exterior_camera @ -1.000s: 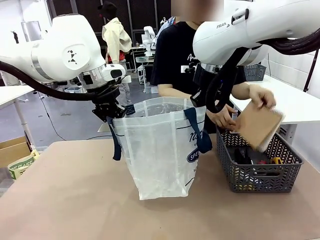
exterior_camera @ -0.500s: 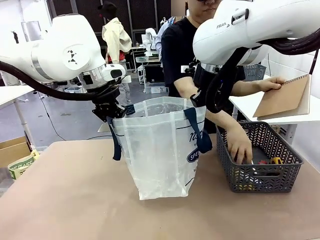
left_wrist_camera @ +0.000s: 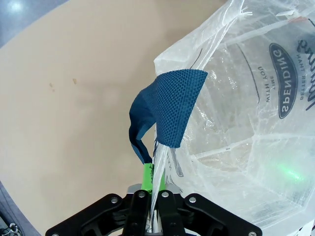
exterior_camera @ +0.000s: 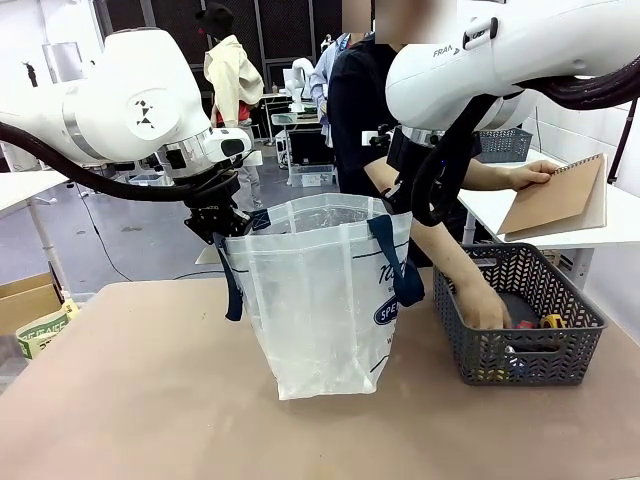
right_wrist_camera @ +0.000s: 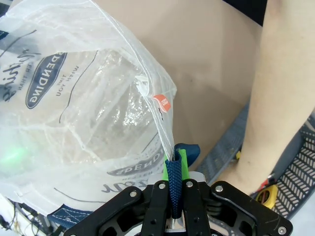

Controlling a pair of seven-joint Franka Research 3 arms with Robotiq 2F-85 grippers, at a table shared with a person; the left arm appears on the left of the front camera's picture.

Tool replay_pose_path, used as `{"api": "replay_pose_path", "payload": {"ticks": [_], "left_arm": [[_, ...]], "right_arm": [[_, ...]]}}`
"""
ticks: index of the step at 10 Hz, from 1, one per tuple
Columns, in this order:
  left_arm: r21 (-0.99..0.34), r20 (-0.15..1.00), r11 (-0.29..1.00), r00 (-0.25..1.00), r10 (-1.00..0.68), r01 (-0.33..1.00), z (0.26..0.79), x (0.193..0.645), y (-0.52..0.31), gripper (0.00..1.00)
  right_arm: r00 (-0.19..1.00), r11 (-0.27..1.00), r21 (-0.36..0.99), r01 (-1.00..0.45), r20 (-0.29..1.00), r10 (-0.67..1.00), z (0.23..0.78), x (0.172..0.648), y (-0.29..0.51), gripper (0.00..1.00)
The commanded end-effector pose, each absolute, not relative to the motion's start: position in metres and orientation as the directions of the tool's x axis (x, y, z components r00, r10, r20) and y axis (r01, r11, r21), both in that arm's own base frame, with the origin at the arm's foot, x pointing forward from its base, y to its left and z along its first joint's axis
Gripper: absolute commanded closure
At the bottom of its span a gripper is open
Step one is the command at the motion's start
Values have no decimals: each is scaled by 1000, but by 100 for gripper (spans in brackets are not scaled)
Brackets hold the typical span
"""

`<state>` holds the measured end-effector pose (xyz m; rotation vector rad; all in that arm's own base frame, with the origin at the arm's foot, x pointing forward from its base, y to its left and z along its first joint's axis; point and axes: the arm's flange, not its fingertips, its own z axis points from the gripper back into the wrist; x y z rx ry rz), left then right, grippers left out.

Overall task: Transfer purchased items from the store into the shopping bag.
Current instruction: Move the Reusable shopping bag to the right side of the table.

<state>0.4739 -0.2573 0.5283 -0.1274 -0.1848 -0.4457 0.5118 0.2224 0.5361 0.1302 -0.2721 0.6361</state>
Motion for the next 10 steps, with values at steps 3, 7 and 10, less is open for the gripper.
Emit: {"api": "replay_pose_path", "payload": {"ticks": [3,7,10], "left_arm": [[-84,211,902,893,-399,423,530,474,-256,100],[-84,211,902,893,-399,423,530,474,-256,100],[-82,205,895,886,-416,439,528,474,-257,100]], "right_arm": [[780,807,40,-589,291,554,537,512,221,100],[780,807,40,-589,291,554,537,512,221,100],[770,798,37,-602,290,568,536,512,222,100]]}}
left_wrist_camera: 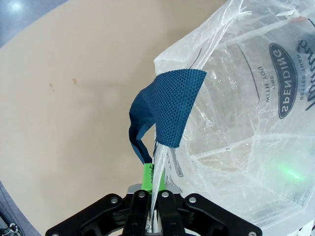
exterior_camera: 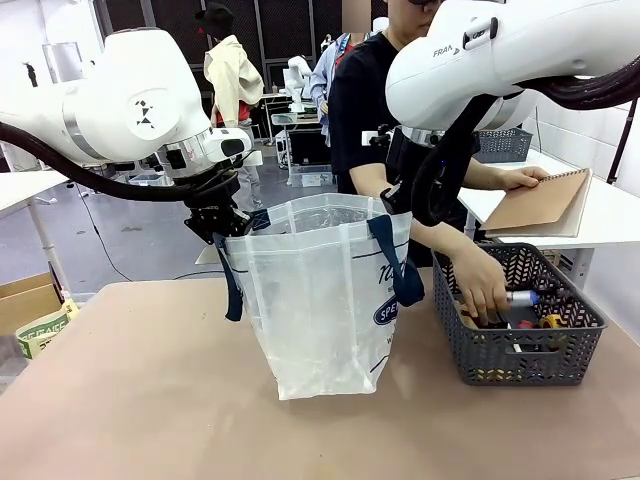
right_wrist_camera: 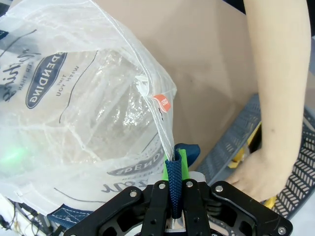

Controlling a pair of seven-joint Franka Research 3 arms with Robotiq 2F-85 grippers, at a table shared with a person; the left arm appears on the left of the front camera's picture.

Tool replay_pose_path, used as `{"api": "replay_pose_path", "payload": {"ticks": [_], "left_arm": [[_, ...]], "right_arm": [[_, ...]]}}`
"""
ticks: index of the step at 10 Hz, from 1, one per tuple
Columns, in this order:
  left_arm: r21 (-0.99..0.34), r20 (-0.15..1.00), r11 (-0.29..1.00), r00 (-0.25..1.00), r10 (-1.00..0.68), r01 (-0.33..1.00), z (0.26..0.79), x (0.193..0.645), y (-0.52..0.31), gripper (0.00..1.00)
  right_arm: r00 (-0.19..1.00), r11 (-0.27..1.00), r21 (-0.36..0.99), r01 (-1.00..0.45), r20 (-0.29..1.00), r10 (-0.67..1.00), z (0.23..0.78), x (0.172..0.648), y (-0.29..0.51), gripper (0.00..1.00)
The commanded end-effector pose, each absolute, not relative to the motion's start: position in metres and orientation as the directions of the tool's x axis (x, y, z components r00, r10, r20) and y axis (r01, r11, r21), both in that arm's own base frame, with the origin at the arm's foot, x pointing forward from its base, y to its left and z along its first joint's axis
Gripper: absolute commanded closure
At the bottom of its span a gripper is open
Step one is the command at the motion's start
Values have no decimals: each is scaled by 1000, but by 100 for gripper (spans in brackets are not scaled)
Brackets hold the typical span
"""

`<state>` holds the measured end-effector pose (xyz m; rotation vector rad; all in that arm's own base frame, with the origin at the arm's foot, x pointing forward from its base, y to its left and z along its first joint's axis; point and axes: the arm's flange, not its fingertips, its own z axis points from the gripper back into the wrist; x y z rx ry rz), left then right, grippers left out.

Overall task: Transfer purchased items from the store into the shopping bag.
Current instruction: Move the Reusable shopping bag to the right side of the table.

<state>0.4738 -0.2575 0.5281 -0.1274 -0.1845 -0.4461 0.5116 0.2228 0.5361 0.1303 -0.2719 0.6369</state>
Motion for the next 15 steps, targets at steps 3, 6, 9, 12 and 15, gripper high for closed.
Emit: {"api": "replay_pose_path", "payload": {"ticks": [3,6,9,12,15], "left_arm": [[9,260,892,860,-439,453,515,474,-260,100],[40,276,880,841,-465,473,508,471,-260,100],[58,283,879,837,-469,473,506,472,-256,100],[35,269,862,826,-495,505,505,470,-262,100],[29,268,874,839,-474,485,511,474,-260,100]], "right_arm": [[716,763,-30,-645,324,618,532,504,223,100],[692,738,-48,-673,313,651,520,502,218,100],[677,724,-57,-688,309,668,518,500,214,100],[678,719,-41,-694,302,671,517,501,221,100],[696,737,-39,-674,300,653,526,505,222,100]]}}
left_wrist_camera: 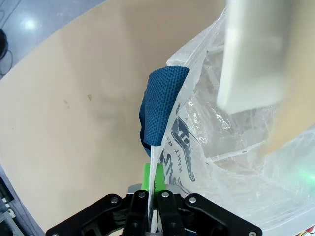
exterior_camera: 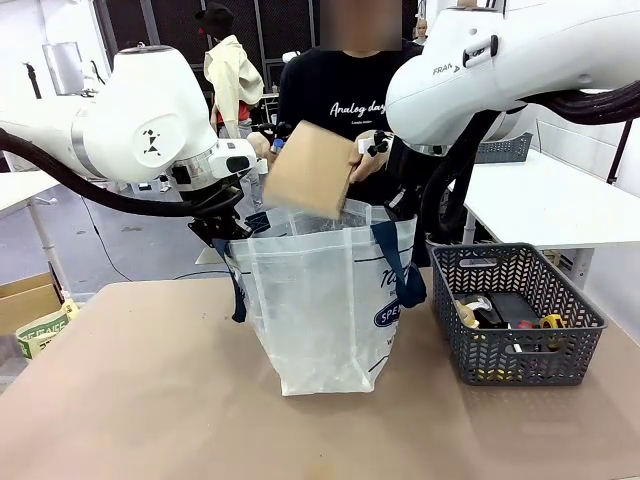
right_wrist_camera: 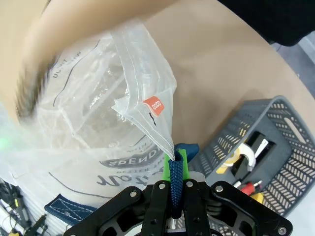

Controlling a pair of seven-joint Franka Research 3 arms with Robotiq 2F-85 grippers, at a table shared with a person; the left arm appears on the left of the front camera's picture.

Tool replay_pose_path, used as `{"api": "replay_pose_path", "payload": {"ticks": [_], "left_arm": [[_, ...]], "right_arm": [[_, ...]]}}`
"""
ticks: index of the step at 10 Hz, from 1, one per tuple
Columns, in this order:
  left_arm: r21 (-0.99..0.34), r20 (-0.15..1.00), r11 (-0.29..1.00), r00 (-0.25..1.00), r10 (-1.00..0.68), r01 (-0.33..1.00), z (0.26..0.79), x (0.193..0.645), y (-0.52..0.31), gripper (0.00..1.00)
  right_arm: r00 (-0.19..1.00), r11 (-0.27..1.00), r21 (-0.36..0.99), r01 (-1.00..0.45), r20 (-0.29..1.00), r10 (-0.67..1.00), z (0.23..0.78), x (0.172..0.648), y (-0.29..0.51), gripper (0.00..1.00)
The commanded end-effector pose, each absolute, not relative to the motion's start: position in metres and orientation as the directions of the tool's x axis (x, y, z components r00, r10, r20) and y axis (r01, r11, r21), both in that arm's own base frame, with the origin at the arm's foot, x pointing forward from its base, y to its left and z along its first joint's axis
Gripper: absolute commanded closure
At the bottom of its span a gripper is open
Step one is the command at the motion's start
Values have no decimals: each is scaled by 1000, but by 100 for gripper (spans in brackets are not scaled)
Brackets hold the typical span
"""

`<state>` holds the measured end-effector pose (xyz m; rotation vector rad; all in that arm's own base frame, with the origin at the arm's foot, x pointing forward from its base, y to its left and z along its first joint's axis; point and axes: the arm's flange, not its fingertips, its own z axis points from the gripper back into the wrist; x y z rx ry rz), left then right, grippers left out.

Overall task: Transfer purchased items from the store into the shopping bag.
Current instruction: Move the Reusable shopping bag to the right side of the table.

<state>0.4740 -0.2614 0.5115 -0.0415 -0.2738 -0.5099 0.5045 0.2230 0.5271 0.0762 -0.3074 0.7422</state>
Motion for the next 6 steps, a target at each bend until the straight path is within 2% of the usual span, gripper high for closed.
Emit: {"api": "replay_pose_path", "payload": {"ticks": [1,6], "left_arm": [[29,268,874,839,-474,485,511,474,-260,100],[29,268,874,839,-474,485,511,474,-260,100]], "right_arm": [[696,737,-39,-674,300,653,526,505,222,100],[696,737,-39,-674,300,653,526,505,222,100]]}}
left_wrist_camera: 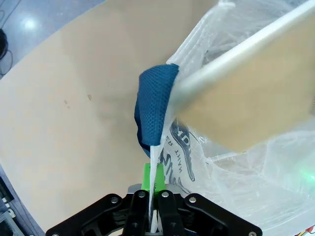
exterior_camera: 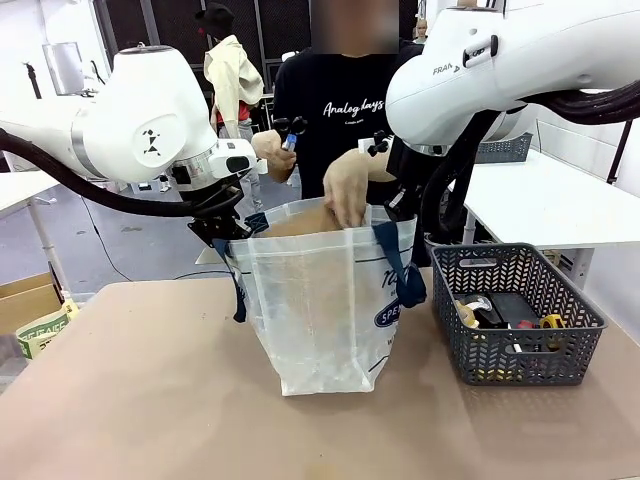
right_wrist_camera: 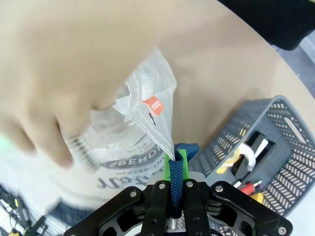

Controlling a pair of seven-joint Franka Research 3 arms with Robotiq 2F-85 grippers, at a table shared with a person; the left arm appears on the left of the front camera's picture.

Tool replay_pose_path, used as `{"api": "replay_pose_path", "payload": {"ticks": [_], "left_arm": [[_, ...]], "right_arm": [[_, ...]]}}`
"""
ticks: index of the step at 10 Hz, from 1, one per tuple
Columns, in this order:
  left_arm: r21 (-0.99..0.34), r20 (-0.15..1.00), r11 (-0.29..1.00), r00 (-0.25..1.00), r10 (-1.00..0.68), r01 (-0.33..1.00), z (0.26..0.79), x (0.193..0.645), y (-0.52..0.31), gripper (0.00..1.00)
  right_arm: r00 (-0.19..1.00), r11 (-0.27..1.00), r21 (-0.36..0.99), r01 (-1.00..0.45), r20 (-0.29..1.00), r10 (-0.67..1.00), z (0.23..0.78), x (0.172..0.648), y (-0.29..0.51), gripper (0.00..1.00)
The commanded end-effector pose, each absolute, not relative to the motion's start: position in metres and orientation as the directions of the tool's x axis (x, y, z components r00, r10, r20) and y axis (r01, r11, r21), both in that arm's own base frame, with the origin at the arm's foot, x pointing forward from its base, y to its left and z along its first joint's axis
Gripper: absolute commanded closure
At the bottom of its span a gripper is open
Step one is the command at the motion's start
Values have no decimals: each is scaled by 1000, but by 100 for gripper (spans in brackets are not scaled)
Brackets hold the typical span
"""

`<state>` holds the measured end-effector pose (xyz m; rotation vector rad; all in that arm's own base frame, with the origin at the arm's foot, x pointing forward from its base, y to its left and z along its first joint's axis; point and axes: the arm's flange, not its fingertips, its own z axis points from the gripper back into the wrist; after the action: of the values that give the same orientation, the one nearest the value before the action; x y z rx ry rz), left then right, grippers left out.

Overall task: Transfer purchased items from the store into the shopping bag.
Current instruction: Move the Reusable shopping bag to the right side of the table.

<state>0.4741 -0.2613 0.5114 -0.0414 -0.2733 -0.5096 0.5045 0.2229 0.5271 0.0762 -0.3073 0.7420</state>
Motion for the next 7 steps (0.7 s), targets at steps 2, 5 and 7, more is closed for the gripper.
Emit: {"api": "replay_pose_path", "payload": {"ticks": [2,5,7], "left_arm": [[29,268,874,839,-474,485,511,474,-260,100],[29,268,874,839,-474,485,511,474,-260,100],[29,268,874,839,-474,485,511,474,-260,100]], "right_arm": [[696,737,-39,-674,300,653,526,505,222,100],[696,737,-39,-674,300,653,526,505,222,100],[696,737,-39,-674,300,653,526,505,222,100]]}}
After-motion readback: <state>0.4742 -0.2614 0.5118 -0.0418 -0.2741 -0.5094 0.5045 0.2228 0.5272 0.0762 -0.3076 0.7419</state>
